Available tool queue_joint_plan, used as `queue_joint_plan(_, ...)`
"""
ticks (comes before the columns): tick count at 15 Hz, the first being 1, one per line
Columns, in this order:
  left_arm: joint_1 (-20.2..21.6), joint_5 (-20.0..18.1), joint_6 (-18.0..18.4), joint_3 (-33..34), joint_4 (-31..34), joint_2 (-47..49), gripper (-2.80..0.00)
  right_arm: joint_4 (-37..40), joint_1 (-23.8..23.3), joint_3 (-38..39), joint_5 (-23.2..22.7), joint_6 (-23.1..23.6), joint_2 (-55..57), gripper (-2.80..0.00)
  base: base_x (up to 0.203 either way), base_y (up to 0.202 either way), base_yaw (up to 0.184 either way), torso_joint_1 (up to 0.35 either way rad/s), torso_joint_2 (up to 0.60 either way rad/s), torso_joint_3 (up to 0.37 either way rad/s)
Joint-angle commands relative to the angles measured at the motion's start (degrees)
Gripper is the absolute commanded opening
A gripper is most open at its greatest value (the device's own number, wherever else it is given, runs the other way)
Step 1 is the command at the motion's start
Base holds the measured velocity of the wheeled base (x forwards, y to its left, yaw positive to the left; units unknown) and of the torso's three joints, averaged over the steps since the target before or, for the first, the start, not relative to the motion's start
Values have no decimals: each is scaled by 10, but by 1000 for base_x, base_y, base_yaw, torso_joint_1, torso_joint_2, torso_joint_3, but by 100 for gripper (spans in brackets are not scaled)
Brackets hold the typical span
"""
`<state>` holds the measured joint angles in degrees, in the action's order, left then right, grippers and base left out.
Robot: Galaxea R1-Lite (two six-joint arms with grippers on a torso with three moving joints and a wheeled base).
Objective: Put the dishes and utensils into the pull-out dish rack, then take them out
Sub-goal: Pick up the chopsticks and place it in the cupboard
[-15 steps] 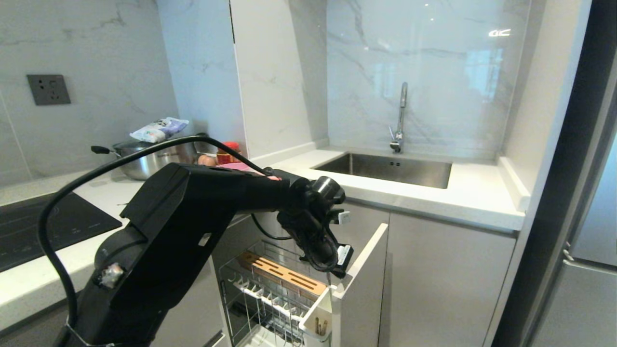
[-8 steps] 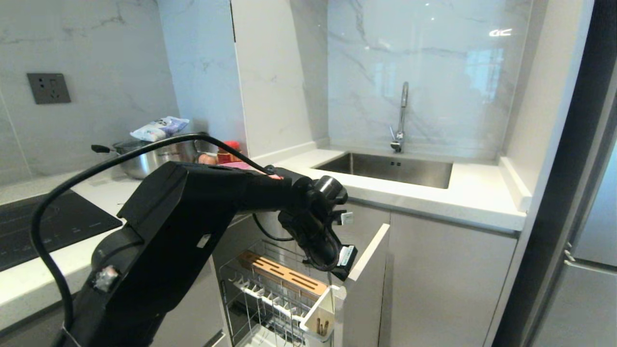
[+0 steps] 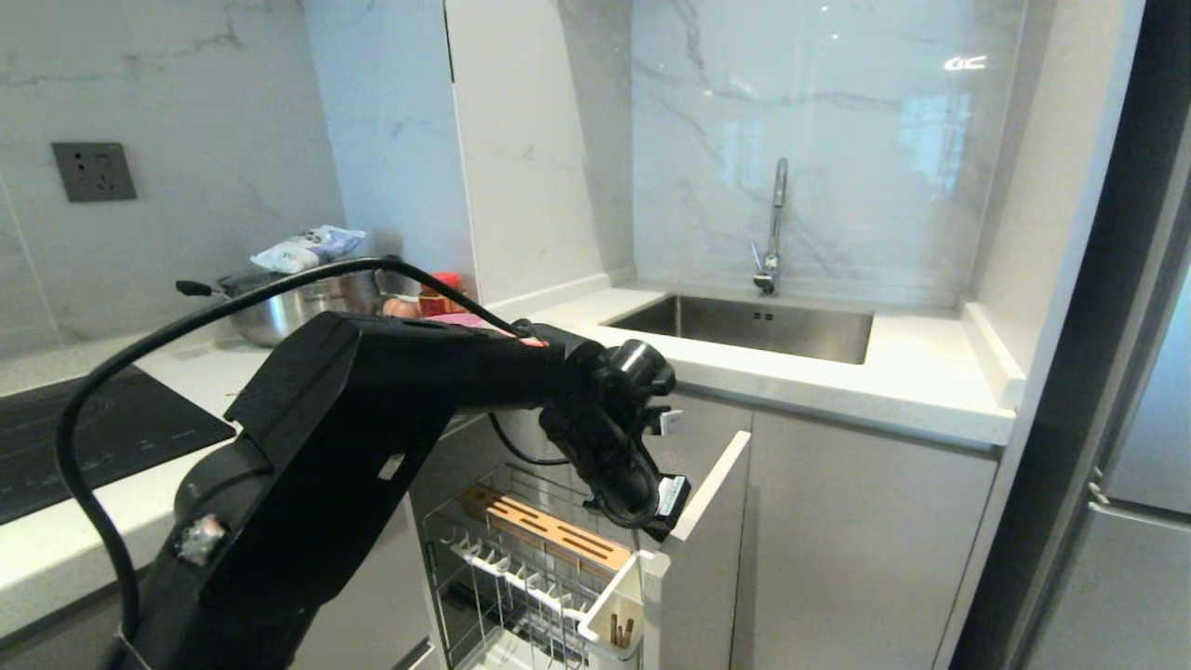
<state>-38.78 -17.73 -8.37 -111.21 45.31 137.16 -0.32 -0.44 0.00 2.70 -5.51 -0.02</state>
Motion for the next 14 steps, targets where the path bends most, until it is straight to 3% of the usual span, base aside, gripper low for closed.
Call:
queue_joint_plan(1, 25, 54, 2, -1, -1, -25, -280, 0, 0, 0, 0, 0, -2, -280, 0, 0, 0, 0, 0, 0)
queue_joint_plan(4, 51, 92, 3, -1, -10, -80, -280, 0, 0, 0, 0, 0, -2, -280, 0, 0, 0, 0, 0, 0)
queue_joint_plan(7, 74, 98, 2, 3, -9, -171, -280, 0, 0, 0, 0, 0, -2, -280, 0, 0, 0, 0, 0, 0)
queue_joint_plan(14, 163, 98, 7, 35, -8, -501, -280, 0, 0, 0, 0, 0, -2, -280, 0, 0, 0, 0, 0, 0)
